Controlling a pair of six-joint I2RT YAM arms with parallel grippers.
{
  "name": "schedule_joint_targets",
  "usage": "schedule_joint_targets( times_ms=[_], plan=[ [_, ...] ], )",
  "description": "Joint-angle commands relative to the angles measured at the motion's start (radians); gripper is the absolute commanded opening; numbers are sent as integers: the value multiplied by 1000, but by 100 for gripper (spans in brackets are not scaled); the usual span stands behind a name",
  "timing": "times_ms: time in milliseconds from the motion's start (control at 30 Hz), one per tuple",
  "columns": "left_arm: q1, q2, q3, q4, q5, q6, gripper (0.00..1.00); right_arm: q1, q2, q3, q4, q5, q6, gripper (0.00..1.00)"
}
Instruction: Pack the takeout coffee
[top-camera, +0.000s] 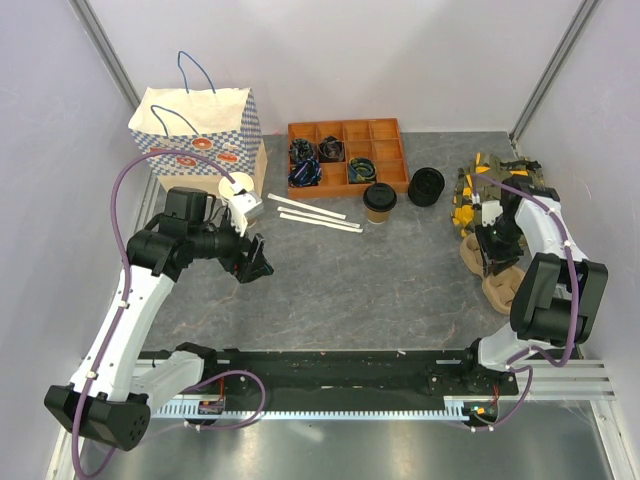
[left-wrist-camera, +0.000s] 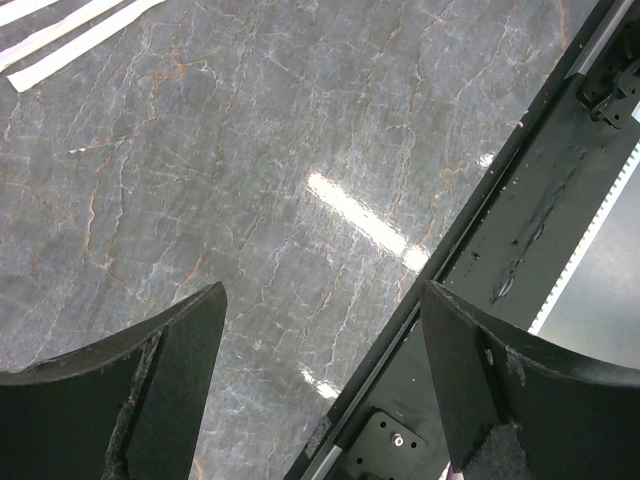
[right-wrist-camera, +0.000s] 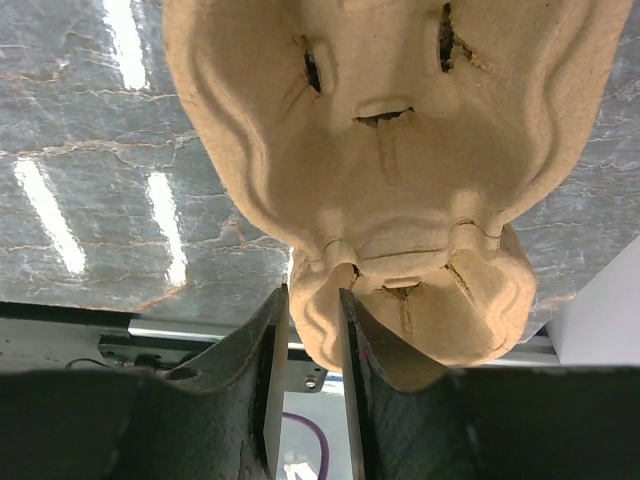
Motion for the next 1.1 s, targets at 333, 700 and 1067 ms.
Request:
schedule_joint_targets(
  times_ms=[333,700,1067],
  plan=[
    [5,6,-11,63,24,-38,85,-1,18,-32,46,35,44,34],
    [5,18,-14,77,24,-41,85,-1,20,-3,13,5,60,4],
    [5,18,-26,86,24,-42,85,-1,-37,63,-39,26,73,0]
  ],
)
